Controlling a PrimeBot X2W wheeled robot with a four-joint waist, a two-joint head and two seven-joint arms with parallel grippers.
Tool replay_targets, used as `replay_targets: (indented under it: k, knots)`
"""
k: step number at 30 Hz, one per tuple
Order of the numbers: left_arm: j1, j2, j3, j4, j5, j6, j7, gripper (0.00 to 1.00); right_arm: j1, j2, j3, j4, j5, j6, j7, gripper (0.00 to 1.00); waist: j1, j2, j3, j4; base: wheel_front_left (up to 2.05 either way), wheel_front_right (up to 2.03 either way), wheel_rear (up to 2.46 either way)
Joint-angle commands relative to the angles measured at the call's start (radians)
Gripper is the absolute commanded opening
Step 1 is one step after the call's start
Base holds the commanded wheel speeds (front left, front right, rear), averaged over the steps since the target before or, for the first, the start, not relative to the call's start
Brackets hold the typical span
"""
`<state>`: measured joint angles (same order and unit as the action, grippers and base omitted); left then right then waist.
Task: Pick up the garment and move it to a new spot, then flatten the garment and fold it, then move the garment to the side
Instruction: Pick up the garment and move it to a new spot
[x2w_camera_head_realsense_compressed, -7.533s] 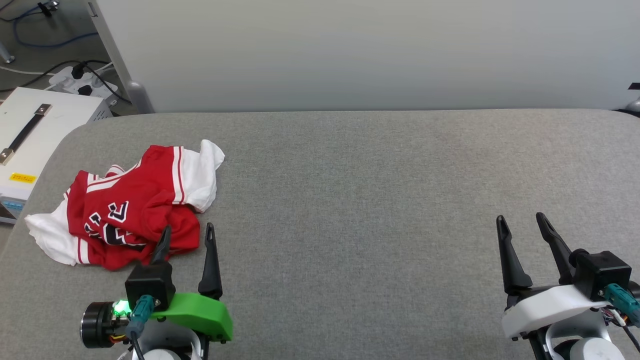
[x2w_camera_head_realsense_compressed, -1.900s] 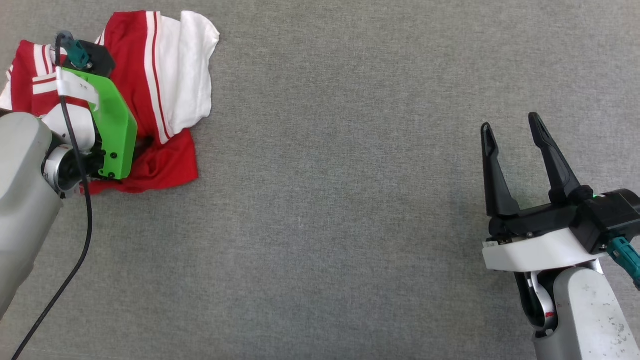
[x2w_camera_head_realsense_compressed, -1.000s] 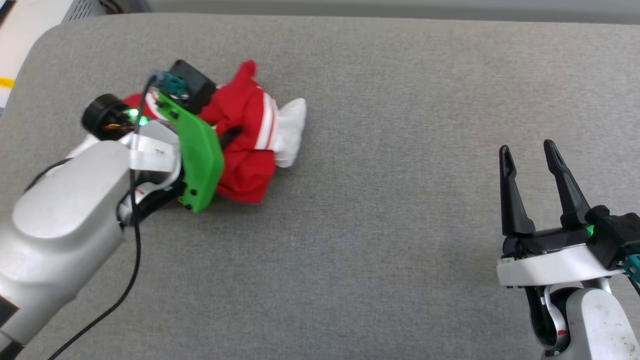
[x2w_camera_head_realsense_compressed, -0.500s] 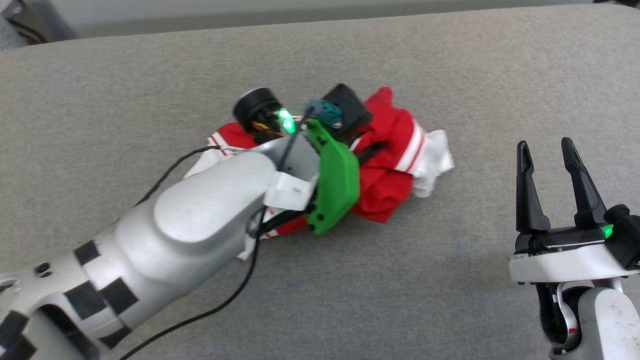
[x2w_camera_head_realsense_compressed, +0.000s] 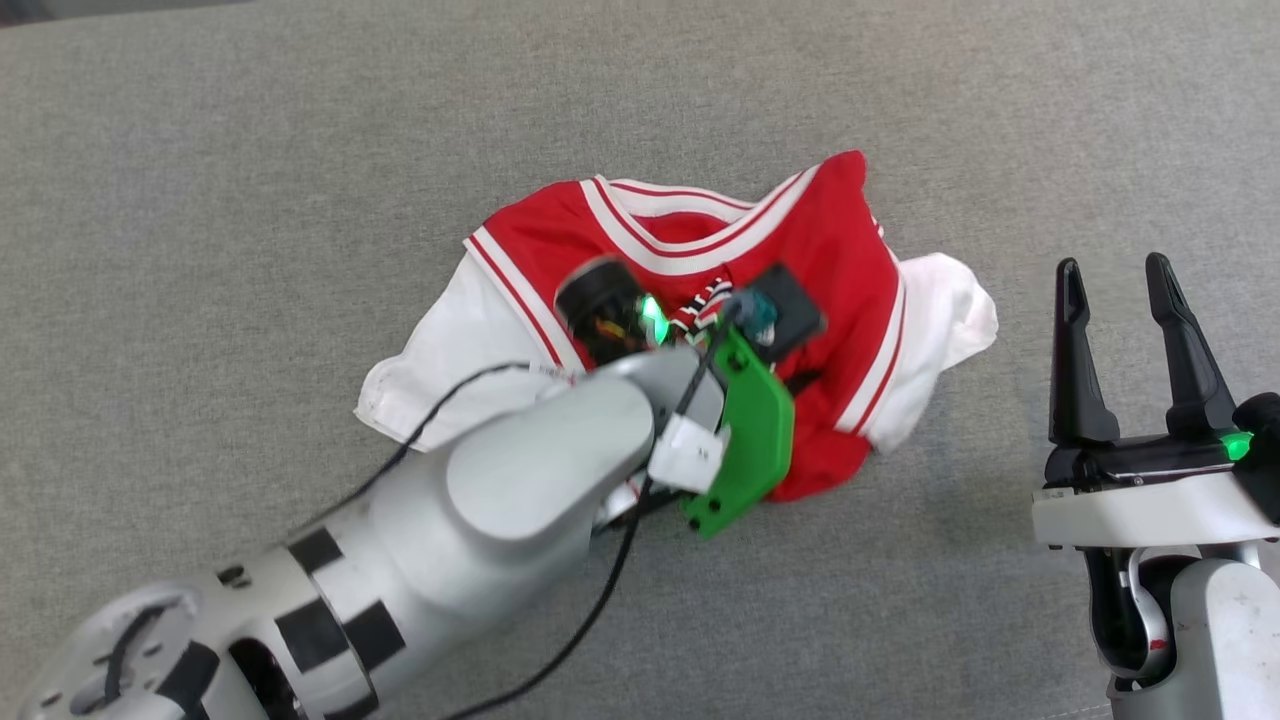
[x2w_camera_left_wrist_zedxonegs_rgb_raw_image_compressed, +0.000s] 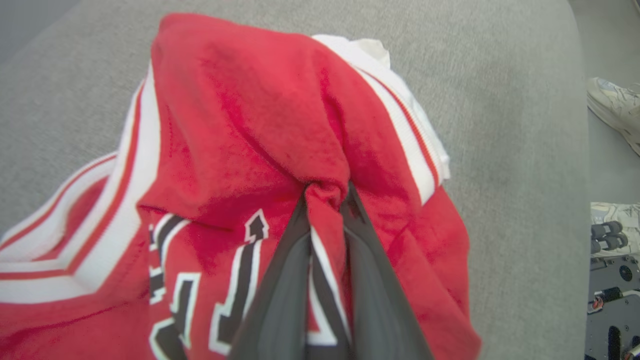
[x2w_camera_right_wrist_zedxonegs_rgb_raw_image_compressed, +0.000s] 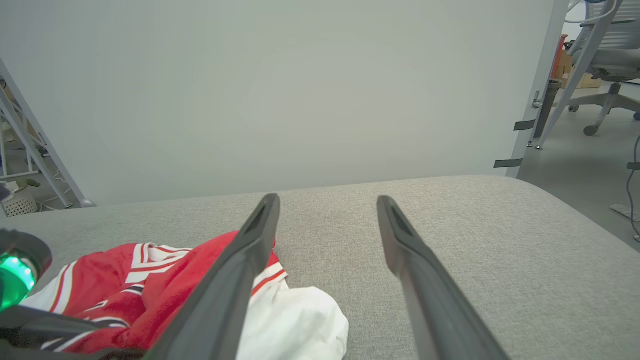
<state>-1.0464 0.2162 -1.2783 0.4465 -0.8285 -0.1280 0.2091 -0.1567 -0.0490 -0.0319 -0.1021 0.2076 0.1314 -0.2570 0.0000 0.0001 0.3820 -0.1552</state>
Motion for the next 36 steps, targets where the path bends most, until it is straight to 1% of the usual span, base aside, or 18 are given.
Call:
replay_targets:
  k: [1, 4, 6, 7, 8, 13, 14, 17, 20, 24, 25, 27, 31, 33, 36]
  knots:
    - [0.041, -0.005, -0.001, 0.018, 0.035, -0.003, 0.017, 0.0, -0.018, -0.001, 0.003, 0.003, 0.0, -0.001, -0.005, 1.0, 0.0, -0.0001, 0.011, 0.003, 0.0, 0.0, 0.0]
    - [0.089, -0.012, -0.002, 0.048, 0.07, -0.003, 0.03, 0.0, -0.021, -0.001, 0.005, 0.009, -0.003, -0.001, -0.005, 1.0, 0.0, -0.0001, 0.01, 0.008, 0.0, 0.0, 0.0]
    - [0.098, -0.023, -0.002, 0.063, 0.065, -0.003, -0.004, 0.02, -0.018, -0.001, 0.002, 0.015, -0.006, -0.001, -0.005, 1.0, 0.0, -0.0001, 0.002, 0.016, 0.0, 0.0, 0.0]
    - [0.097, -0.029, -0.002, 0.07, 0.063, -0.003, -0.023, 0.54, -0.016, -0.001, 0.001, 0.017, -0.007, -0.001, -0.005, 1.0, 0.0, -0.0001, -0.003, 0.02, 0.0, 0.0, 0.0]
    - [0.088, -0.035, -0.002, 0.082, 0.066, -0.003, -0.056, 1.0, -0.012, -0.001, 0.002, 0.021, -0.008, -0.001, -0.005, 1.0, 0.0, -0.0001, -0.011, 0.024, 0.0, 0.0, 0.0]
    - [0.061, -0.071, 0.014, 0.138, 0.084, -0.002, -0.234, 1.0, 0.012, -0.001, 0.002, 0.033, -0.016, -0.001, -0.005, 1.0, 0.0, -0.0001, -0.067, 0.048, 0.0, 0.0, 0.0]
    - [0.061, -0.079, 0.028, 0.145, 0.088, 0.006, -0.28, 1.0, 0.02, -0.001, 0.002, 0.035, -0.018, -0.001, -0.005, 1.0, 0.0, -0.0001, -0.082, 0.055, 0.0, 0.0, 0.0]
    - [0.07, -0.092, 0.063, 0.159, 0.1, 0.051, -0.388, 1.0, 0.039, -0.001, 0.0, 0.041, -0.023, -0.001, -0.005, 1.0, 0.0, -0.0001, -0.121, 0.072, 0.0, 0.0, 0.0]
    - [0.097, -0.087, 0.108, 0.154, 0.115, 0.119, -0.45, 1.0, 0.061, -0.001, 0.002, 0.045, -0.028, -0.001, -0.005, 1.0, 0.0, -0.0001, -0.164, 0.094, 0.0, 0.0, 0.0]
    - [0.15, -0.047, 0.186, 0.102, 0.167, 0.22, -0.469, 1.0, 0.086, -0.001, -0.001, 0.045, -0.034, -0.001, -0.005, 1.0, 0.0, -0.0001, -0.207, 0.122, 0.0, 0.0, 0.0]
    - [0.169, -0.03, 0.222, 0.065, 0.194, 0.25, -0.47, 1.0, 0.091, -0.001, -0.002, 0.044, -0.035, -0.001, -0.005, 1.0, 0.0, -0.0001, -0.216, 0.13, 0.0, 0.0, 0.0]
    - [0.224, 0.003, 0.294, -0.004, 0.234, 0.295, -0.47, 1.0, 0.099, -0.001, -0.002, 0.043, -0.037, -0.001, -0.005, 1.0, 0.0, -0.0001, -0.229, 0.14, 0.0, 0.0, 0.0]
    - [0.349, 0.06, 0.435, -0.102, 0.298, 0.358, -0.471, 1.0, 0.115, -0.001, -0.005, 0.044, -0.039, -0.001, -0.005, 1.0, 0.0, -0.0001, -0.259, 0.16, 0.0, 0.0, 0.0]
    - [0.406, 0.08, 0.5, -0.14, 0.33, 0.384, -0.471, 1.0, 0.123, -0.001, -0.006, 0.042, -0.041, -0.001, -0.005, 1.0, 0.0, -0.0001, -0.268, 0.169, 0.0, 0.0, 0.0]
    - [0.484, 0.099, 0.594, -0.187, 0.37, 0.41, -0.471, 1.0, 0.133, -0.001, -0.007, 0.042, -0.043, -0.001, -0.005, 1.0, 0.0, -0.0001, -0.277, 0.179, 0.0, 0.0, 0.0]
